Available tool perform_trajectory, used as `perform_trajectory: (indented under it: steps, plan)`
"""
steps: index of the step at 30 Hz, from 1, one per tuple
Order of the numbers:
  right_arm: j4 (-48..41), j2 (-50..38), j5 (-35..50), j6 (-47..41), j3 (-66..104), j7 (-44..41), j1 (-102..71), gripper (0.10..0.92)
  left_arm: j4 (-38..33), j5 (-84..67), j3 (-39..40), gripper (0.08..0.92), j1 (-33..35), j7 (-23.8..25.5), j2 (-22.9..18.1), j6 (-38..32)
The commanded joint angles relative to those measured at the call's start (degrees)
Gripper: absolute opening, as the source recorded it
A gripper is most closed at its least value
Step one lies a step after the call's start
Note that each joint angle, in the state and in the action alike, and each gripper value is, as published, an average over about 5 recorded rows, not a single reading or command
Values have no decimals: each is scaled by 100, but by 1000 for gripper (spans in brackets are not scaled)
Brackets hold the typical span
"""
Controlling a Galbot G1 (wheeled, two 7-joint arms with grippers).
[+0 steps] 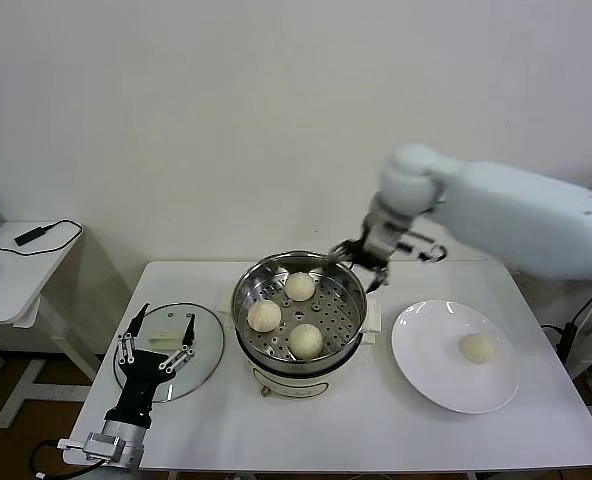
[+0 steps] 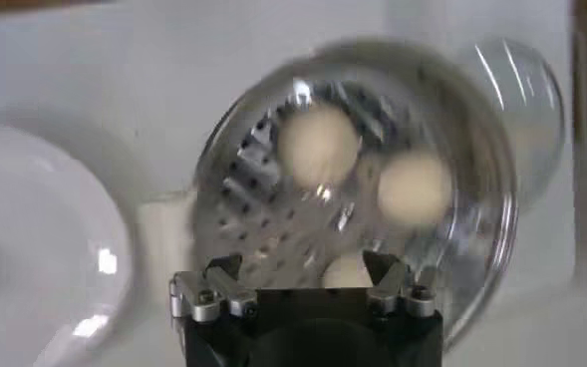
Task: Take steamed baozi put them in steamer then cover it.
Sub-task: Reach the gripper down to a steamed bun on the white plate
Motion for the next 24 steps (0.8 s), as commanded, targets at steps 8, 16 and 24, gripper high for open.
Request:
perform_trajectory:
  steps: [8, 16, 24]
  plan:
    - [-2263, -2052, 808, -1195, 523, -37, -1350, 823, -8, 4, 62, 823, -110, -22, -21, 66]
    - [-2417, -1978, 253, -1124, 1051, 352, -2406, 823, -5, 6, 8, 823, -114, -36, -6, 79]
    - [-2552, -1674, -213, -1141, 1308, 610, -2888, 823, 17, 6, -28, 823, -85, -58, -14, 66]
